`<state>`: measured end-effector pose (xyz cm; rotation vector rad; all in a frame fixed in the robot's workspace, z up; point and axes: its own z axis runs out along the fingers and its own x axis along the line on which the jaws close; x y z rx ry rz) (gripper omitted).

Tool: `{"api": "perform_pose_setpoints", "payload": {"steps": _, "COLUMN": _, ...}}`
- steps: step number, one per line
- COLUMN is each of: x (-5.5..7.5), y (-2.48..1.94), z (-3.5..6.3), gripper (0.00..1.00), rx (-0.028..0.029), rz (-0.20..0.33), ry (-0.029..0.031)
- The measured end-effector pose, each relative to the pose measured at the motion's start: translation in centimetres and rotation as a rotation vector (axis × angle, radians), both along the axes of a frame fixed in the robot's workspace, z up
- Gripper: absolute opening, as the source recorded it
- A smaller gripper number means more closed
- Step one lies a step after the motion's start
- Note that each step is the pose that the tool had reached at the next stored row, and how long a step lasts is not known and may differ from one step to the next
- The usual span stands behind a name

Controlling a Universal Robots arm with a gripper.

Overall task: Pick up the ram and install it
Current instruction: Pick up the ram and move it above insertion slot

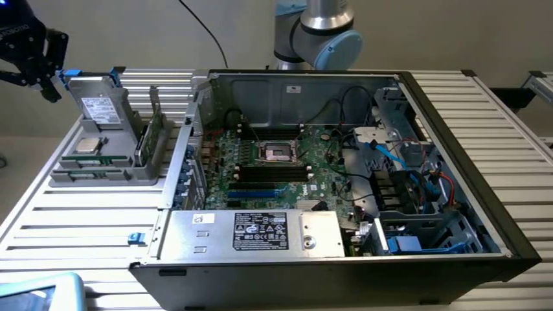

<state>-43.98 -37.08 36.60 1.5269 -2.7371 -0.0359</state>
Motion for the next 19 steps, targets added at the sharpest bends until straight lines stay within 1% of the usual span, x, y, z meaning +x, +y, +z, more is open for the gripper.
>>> {"api": "perform_pose_setpoints", "payload": {"steps": 3, "x": 0.00, "y": 0.00, "z": 0.00, "gripper": 0.11, "rx": -0.0038, "rz": 0.056, "ry": 0.0001}}
{"api": "perform_pose_setpoints", "payload": {"steps": 12, "x": 0.00, "y": 0.00, "z": 0.00, "gripper": 0.11, "rx": -0.0252, "rz": 0.217, "ry": 0.0000}}
{"api": "perform_pose_setpoints", "payload": {"steps": 17, "x": 0.01, "y": 0.00, "z": 0.00, "gripper": 0.11, "rx": -0.0298, "rz": 0.295, "ry": -0.0072}}
{"api": "perform_pose_setpoints", "payload": {"steps": 19, "x": 0.01, "y": 0.00, "z": 0.00, "gripper": 0.11, "rx": -0.0317, "rz": 0.326, "ry": -0.0083}}
